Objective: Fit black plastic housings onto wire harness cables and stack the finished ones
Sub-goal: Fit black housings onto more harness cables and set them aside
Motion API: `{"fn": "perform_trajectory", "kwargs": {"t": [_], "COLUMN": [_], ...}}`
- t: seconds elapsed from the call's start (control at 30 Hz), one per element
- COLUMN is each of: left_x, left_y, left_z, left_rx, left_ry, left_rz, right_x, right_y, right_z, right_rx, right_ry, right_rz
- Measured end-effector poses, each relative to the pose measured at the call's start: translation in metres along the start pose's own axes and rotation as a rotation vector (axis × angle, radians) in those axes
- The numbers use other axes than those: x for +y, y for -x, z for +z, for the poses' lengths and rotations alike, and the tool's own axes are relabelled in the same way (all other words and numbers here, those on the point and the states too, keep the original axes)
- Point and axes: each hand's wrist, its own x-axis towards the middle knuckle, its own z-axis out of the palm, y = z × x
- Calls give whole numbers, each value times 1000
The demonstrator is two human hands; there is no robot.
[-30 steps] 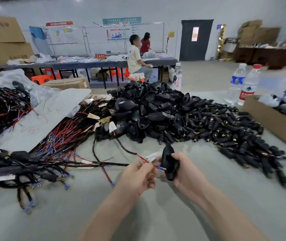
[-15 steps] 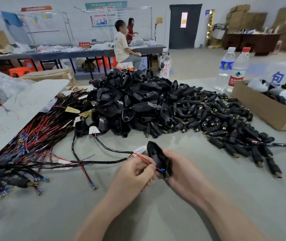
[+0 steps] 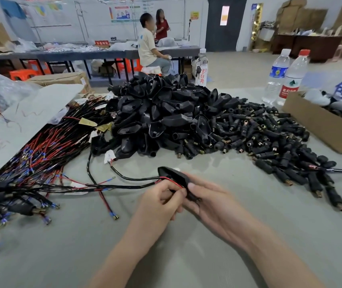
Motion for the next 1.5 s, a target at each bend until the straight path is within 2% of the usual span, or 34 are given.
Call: {"fn": "perform_trajectory", "kwargs": {"t": [0.13, 0.23, 0.43, 0.6, 0.7, 0.9, 0.97, 1.17, 1.37, 1.5], "left_x": [-1, 3, 13, 17, 16, 10, 9, 9, 15, 15], "left_y": [3, 3, 4, 7, 6, 3, 2, 3, 3, 1], "left_z": [2, 0, -6, -3, -3, -4, -4, -2, -8, -9], "left_rx": [153, 239, 172, 173, 178, 255, 265, 294, 462, 499], "left_ry": [-118, -105, 130, 98, 118, 116, 112, 38, 177, 221], "left_rz": [67, 68, 115, 174, 183, 121, 109, 99, 93, 89], "right_x": [5, 3, -2, -1, 0, 3, 6, 5, 7, 7], "right_y": [0, -2, -1, 0, 0, 1, 2, -1, -3, -3], "right_z": [-1, -3, -7, -8, -7, -2, 2, -1, 0, 0], "right_rx": [-88, 23, 208, 284, 273, 178, 136, 206, 229, 222], "right_ry": [69, 107, 220, 338, 408, 193, 215, 292, 262, 249], "right_rz": [-72, -97, -139, -162, -162, -51, -46, -112, -116, -115]}}
